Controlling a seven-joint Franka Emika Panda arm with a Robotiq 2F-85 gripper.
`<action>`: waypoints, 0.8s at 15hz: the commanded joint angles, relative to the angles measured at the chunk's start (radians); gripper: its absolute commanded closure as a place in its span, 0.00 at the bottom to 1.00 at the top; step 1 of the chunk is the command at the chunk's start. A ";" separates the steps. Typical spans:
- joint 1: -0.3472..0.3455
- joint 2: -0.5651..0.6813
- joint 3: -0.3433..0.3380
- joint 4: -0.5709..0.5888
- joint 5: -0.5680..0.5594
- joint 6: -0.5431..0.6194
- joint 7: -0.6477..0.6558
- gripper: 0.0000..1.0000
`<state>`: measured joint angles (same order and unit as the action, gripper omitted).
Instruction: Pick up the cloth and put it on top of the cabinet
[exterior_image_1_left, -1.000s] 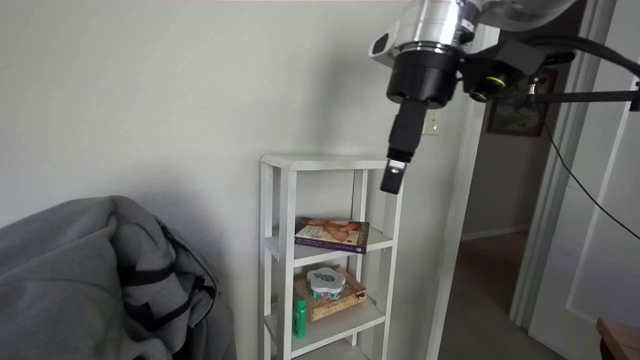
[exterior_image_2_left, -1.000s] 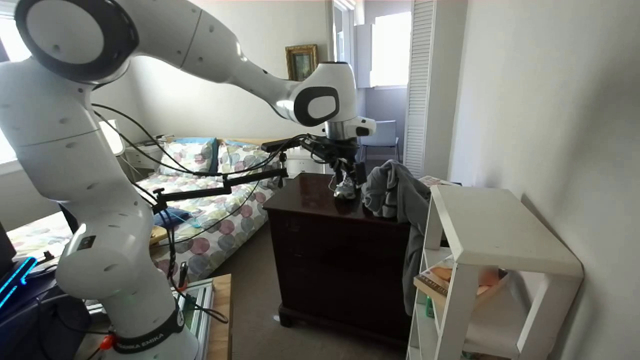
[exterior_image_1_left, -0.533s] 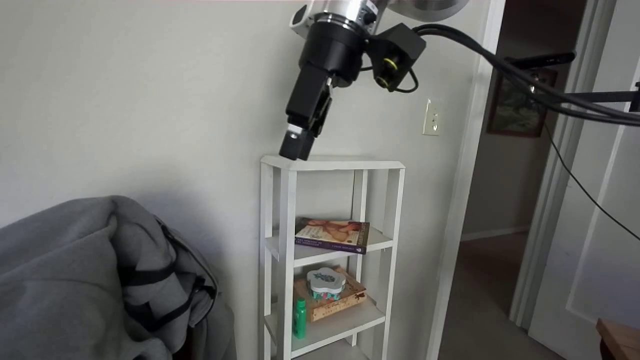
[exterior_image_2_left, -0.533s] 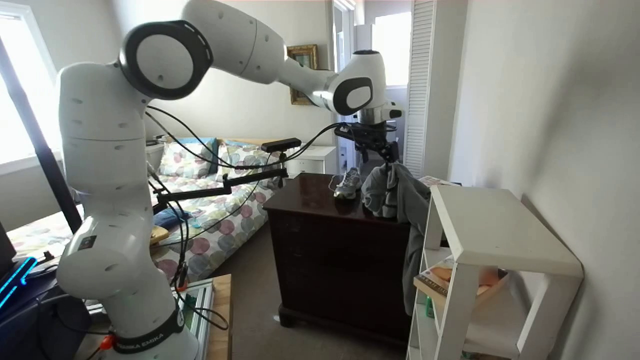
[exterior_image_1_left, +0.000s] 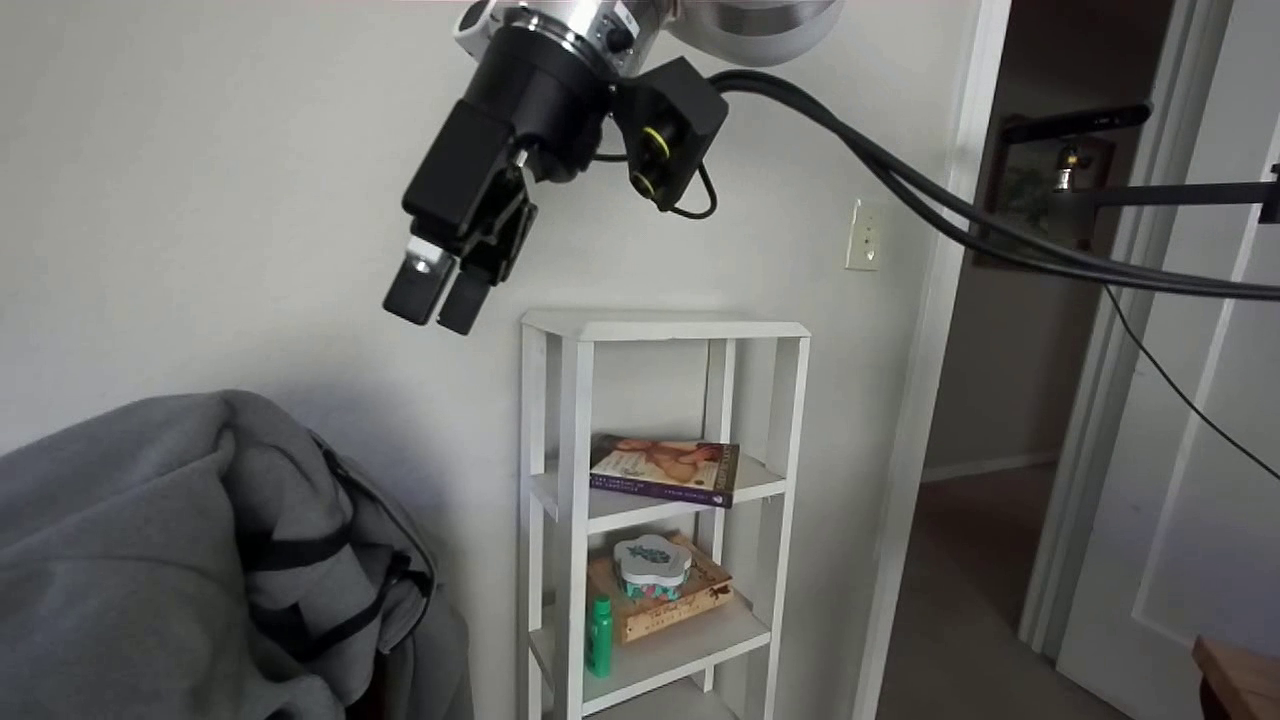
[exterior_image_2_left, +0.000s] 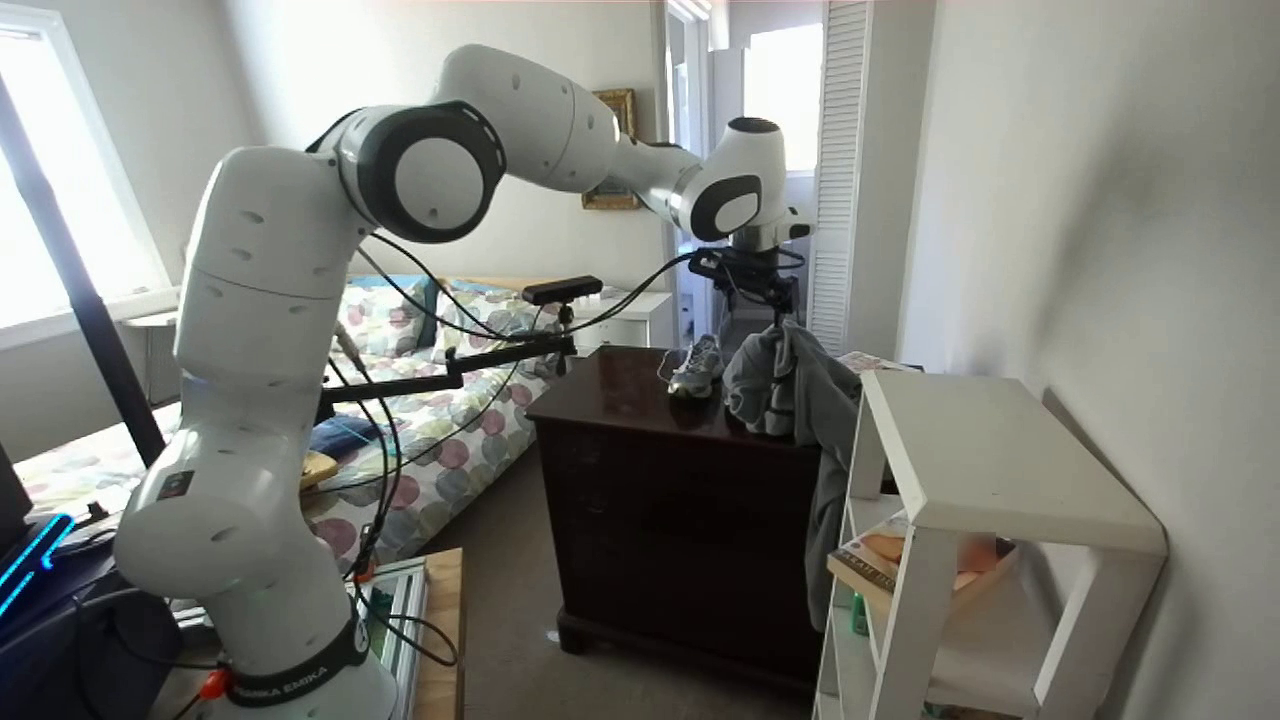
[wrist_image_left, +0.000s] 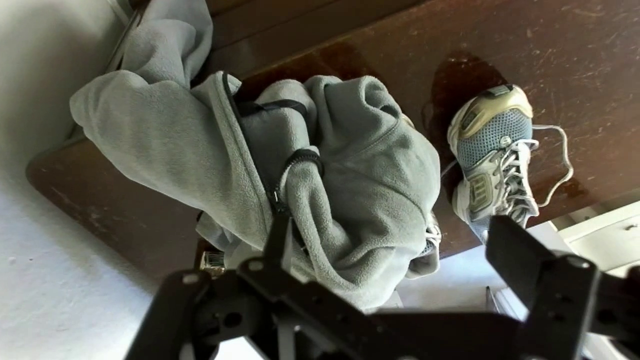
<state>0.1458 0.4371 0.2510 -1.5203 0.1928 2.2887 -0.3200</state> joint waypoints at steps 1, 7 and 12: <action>0.003 0.013 0.001 0.014 -0.002 -0.002 0.003 0.00; 0.014 0.053 -0.013 0.054 -0.040 0.027 -0.001 0.00; -0.003 0.177 0.011 0.165 -0.048 0.072 -0.141 0.00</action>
<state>0.1465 0.5132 0.2449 -1.4626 0.1657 2.3469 -0.3829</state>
